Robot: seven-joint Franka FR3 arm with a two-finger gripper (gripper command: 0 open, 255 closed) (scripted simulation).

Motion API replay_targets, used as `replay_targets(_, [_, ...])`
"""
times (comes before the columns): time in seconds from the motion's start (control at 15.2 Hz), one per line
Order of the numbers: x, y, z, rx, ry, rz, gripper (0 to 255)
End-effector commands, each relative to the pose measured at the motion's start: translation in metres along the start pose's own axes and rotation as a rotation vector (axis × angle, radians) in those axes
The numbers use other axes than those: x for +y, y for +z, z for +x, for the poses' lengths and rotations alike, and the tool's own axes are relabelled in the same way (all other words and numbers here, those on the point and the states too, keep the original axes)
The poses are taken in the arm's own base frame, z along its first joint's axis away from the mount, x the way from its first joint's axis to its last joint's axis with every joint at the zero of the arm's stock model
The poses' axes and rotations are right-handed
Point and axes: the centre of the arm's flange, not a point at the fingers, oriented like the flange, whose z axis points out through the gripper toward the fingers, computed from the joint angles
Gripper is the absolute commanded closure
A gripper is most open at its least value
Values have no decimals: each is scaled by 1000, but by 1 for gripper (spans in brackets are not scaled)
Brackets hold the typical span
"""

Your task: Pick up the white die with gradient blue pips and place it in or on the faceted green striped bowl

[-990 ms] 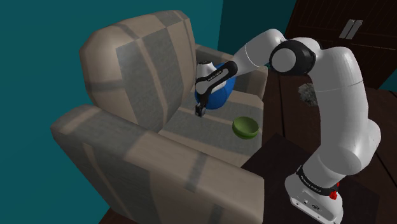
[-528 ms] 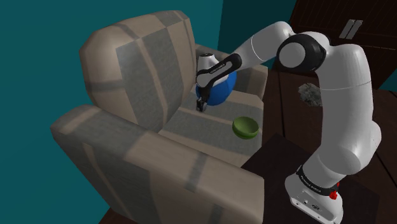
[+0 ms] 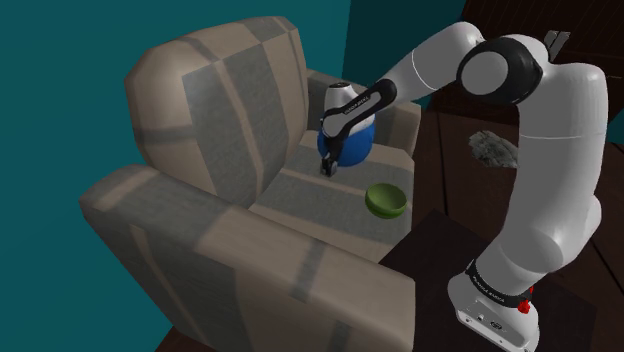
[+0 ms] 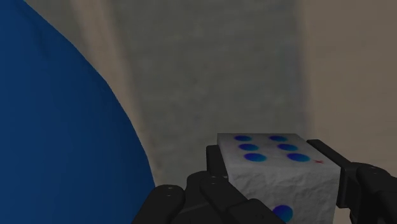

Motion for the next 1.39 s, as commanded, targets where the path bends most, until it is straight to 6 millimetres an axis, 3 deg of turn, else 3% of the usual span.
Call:
replay_targets(0.0, [22, -4, -31, 6, 23, -11, 255])
replay_targets(1.12, [62, 2, -251, 6, 23, -11, 255])
replay_targets(1.32, [62, 17, -250, 6, 23, -11, 255])
